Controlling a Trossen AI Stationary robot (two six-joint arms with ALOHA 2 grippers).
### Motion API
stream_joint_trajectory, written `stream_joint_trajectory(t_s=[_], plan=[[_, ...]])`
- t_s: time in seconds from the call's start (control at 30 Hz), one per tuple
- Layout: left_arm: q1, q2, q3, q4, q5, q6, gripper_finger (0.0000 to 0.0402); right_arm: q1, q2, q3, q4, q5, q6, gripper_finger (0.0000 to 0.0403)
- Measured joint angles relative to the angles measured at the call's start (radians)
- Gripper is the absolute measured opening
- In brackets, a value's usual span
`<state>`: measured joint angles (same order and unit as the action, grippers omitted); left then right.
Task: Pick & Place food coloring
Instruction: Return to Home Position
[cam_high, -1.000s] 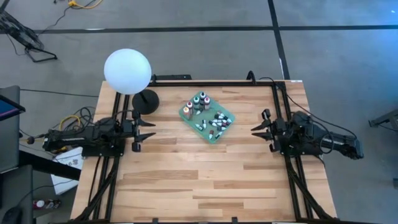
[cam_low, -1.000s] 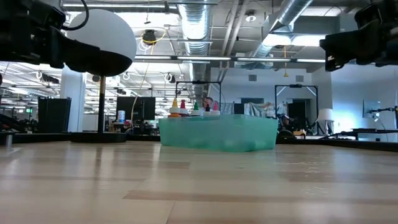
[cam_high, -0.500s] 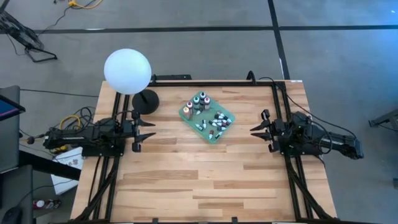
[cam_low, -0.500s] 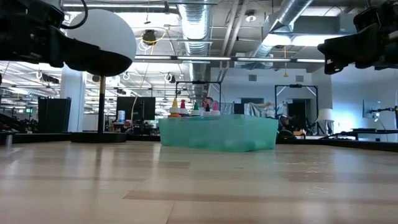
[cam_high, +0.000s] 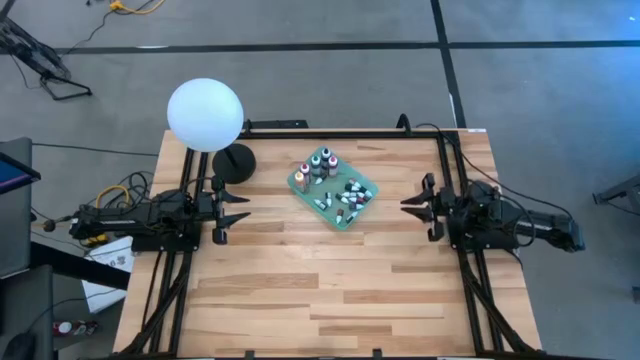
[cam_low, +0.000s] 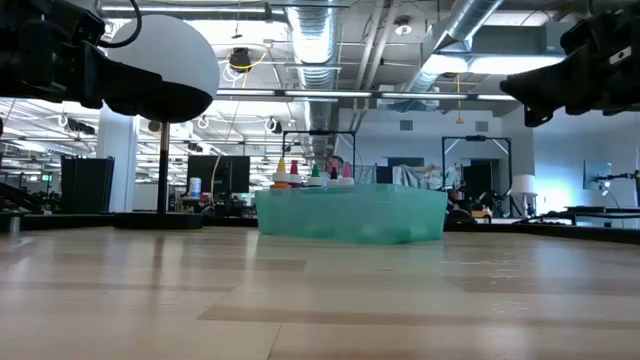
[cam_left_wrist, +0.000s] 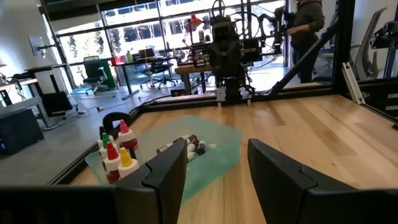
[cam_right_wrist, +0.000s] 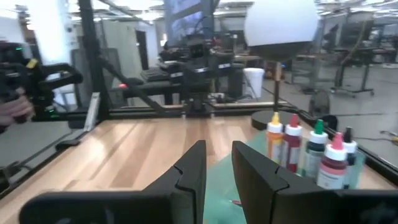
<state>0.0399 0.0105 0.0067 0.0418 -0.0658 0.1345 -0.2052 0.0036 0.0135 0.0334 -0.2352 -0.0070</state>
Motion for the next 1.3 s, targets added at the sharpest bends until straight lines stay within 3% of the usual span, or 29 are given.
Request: stream_joint_trajectory(t_s=[0.17, 0.37, 1.3], plan=[[0.000, 0.000, 0.000, 0.000, 0.000, 0.000, 0.0165, 0.107, 0.000, 0.000, -0.004, 0.026, -0.042, 0.0070], [0.000, 0.000, 0.000, 0.000, 0.001, 0.000, 0.0165, 0.198, 0.000, 0.000, -0.036, 0.212, -0.057, 0.0070], [0.000, 0.003, 0.000, 0.000, 0.002, -0.009, 0.0165, 0.222, 0.000, 0.000, -0.037, 0.213, -0.098, 0.0070]])
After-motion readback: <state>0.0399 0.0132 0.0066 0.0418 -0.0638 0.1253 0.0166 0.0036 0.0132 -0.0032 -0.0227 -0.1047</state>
